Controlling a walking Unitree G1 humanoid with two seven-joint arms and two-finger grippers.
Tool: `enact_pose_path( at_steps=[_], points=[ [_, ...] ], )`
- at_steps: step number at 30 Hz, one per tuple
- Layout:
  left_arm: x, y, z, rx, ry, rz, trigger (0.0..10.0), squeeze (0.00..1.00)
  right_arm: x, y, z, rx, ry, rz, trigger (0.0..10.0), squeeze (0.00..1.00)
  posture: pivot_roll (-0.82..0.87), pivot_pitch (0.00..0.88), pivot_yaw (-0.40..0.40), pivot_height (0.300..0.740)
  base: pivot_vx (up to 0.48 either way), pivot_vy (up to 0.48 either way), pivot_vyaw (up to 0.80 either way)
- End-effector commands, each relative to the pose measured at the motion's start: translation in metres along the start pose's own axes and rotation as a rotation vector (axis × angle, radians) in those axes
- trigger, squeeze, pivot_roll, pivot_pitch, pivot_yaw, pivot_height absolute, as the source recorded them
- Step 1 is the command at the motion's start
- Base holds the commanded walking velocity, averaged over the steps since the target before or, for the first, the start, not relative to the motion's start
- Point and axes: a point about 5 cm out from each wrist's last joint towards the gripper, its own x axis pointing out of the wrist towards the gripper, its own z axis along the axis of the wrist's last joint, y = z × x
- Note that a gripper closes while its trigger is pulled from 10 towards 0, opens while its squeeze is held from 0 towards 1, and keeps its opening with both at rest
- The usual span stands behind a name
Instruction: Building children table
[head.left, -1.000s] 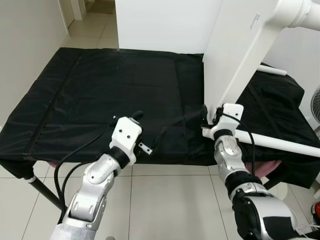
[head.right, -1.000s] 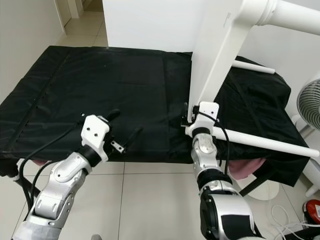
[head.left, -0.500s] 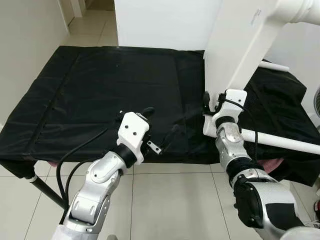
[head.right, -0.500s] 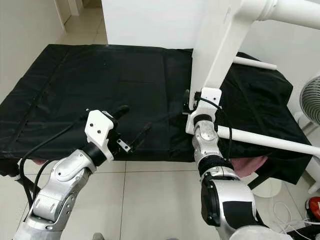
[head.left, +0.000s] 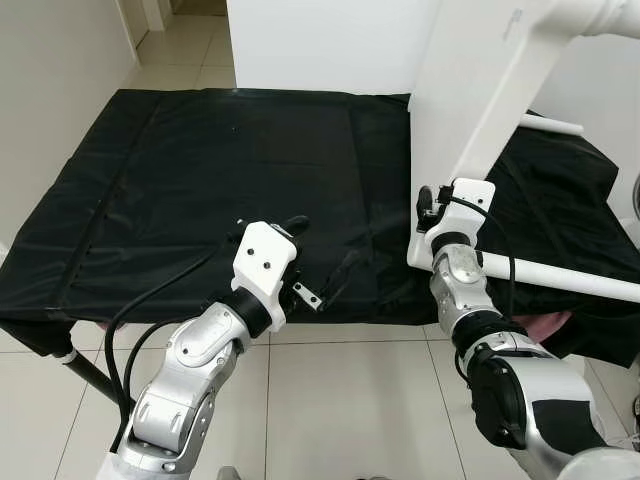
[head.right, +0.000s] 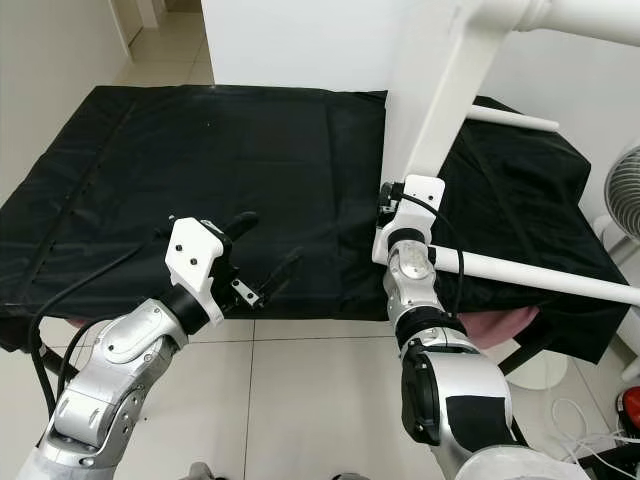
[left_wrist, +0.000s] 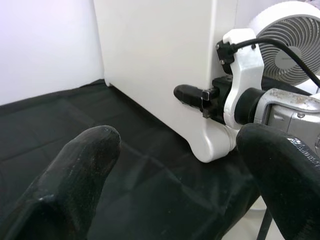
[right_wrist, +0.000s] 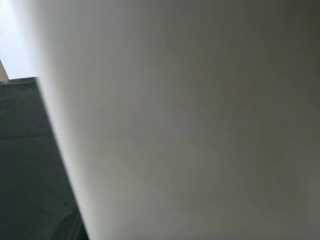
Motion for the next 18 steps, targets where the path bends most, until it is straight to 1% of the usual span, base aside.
enact_pose_path(
  at_steps=[1,8,9,11,14,15,17,18],
  points=[
    [-0.002,-0.002,0.002,-0.001,0.001,-0.015,10.0,0.0,0.003,0.007,0.003,0.006,0.003,0.018,0.0,0.0,0.06,0.052,0.017,0.74,0.0,0.0,0.0],
    [-0.001,-0.001,0.003,-0.005,-0.001,-0.011,10.0,0.0,0.006,0.011,0.008,-0.006,-0.002,0.023,0.0,0.0,0.07,0.049,0.016,0.74,0.0,0.0,0.0],
    [-0.001,-0.001,0.004,-0.005,0.001,-0.01,10.0,0.0,0.007,0.013,0.009,-0.002,-0.004,0.028,10.0,0.0,0.07,0.052,0.014,0.74,0.0,0.0,0.0],
    [-0.001,-0.001,0.004,-0.007,0.003,-0.008,10.0,0.0,0.008,0.015,0.01,0.002,-0.009,0.036,10.0,0.0,0.07,0.053,0.015,0.74,0.0,0.0,0.0],
    [-0.002,0.0,0.006,-0.011,0.006,-0.001,10.0,0.0,0.009,0.034,0.015,0.022,-0.027,0.091,10.0,0.0,0.07,0.055,0.013,0.74,0.0,0.0,0.0],
    [-0.002,0.0,0.006,-0.011,0.006,-0.001,10.0,0.0,0.009,0.034,0.015,0.022,-0.027,0.091,10.0,0.0,0.07,0.055,0.013,0.74,0.0,0.0,0.0],
    [-0.001,0.0,0.006,-0.012,0.005,0.0,10.0,0.0,0.009,0.047,0.018,0.031,-0.032,0.126,10.0,0.0,0.08,0.054,0.011,0.74,0.0,0.0,0.0],
    [-0.001,0.0,0.006,-0.012,0.005,0.0,10.0,0.0,0.009,0.047,0.018,0.031,-0.032,0.126,10.0,0.0,0.08,0.054,0.011,0.74,0.0,0.0,0.0]
  ],
)
